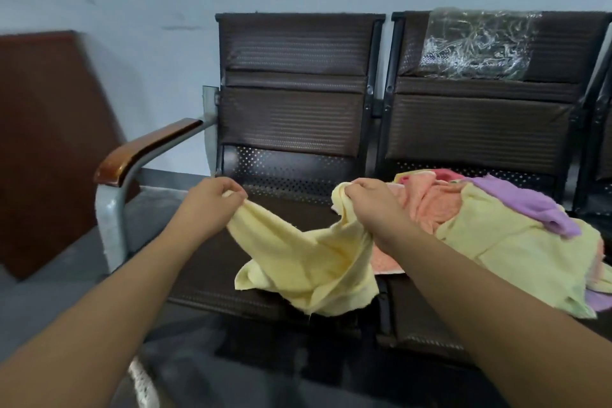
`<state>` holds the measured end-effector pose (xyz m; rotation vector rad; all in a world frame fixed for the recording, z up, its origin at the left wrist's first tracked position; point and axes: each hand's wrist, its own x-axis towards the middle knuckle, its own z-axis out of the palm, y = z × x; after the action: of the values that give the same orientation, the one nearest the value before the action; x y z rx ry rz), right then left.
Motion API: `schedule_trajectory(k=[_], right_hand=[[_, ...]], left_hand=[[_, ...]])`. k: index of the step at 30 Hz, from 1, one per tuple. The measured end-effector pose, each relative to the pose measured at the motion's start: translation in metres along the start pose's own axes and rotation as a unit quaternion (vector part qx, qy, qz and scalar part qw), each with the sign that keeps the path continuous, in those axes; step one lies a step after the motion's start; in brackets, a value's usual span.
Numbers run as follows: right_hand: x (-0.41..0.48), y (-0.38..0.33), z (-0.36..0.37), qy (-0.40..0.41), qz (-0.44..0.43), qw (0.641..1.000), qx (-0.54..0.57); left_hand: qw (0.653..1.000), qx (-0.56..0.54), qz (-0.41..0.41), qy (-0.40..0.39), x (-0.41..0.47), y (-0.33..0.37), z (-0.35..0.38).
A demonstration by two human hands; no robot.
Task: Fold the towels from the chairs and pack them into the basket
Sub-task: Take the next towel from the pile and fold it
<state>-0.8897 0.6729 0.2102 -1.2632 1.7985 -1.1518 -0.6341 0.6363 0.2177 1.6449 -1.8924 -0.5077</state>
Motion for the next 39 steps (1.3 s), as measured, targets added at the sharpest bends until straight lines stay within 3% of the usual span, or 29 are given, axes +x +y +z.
schedule_trajectory(k=[3,4,8,11,13,15,17,20,22,25,27,31,36,39], right_hand=[[-0.005,-0.011,0.009,-0.037,-0.003,0.998,0.046],[-0.008,-0.016,0.012,-0.062,-0.009,0.994,0.086],[-0.014,-0.036,0.022,-0.17,-0.027,0.944,0.28],[-0.001,-0.042,0.022,-0.173,0.008,0.909,0.379],[0.008,-0.039,0.019,-0.132,0.031,0.902,0.41],[0.017,-0.028,0.016,-0.08,0.055,0.906,0.412],[0.024,-0.014,0.017,-0.068,0.073,0.927,0.361],[0.021,0.001,0.024,-0.19,0.135,0.956,0.18],[0.012,0.003,0.032,-0.302,0.151,0.933,0.129],[0.002,0.002,0.046,-0.33,0.085,0.935,0.098],[-0.001,0.004,0.054,-0.3,0.021,0.951,0.071],[-0.006,0.002,0.053,-0.236,-0.045,0.967,0.086],[-0.003,-0.003,0.045,-0.187,0.027,0.94,0.284],[0.003,-0.003,0.037,-0.15,0.087,0.907,0.385]], left_hand=[[0.973,0.181,0.006,-0.141,-0.002,-0.021,0.006],[0.966,0.177,0.026,-0.187,-0.006,-0.027,0.012],[0.933,-0.02,0.04,-0.356,-0.027,-0.025,0.044],[0.896,-0.085,0.007,-0.436,-0.03,-0.029,0.066],[0.893,-0.158,-0.02,-0.422,-0.024,-0.033,0.068],[0.877,-0.314,-0.053,-0.36,-0.021,-0.031,0.065],[0.818,-0.494,-0.108,-0.275,-0.018,-0.021,0.057],[0.744,-0.624,-0.157,-0.179,-0.013,-0.004,0.049],[0.718,-0.658,-0.176,-0.14,-0.01,0.003,0.044],[0.684,-0.697,-0.168,-0.136,-0.007,0.003,0.04],[0.687,-0.697,-0.133,-0.158,-0.006,-0.002,0.038],[0.766,-0.609,-0.072,-0.194,-0.009,-0.001,0.033],[0.8,-0.573,-0.109,-0.143,-0.004,-0.007,0.026],[0.79,-0.584,-0.157,-0.101,0.001,-0.009,0.021]])
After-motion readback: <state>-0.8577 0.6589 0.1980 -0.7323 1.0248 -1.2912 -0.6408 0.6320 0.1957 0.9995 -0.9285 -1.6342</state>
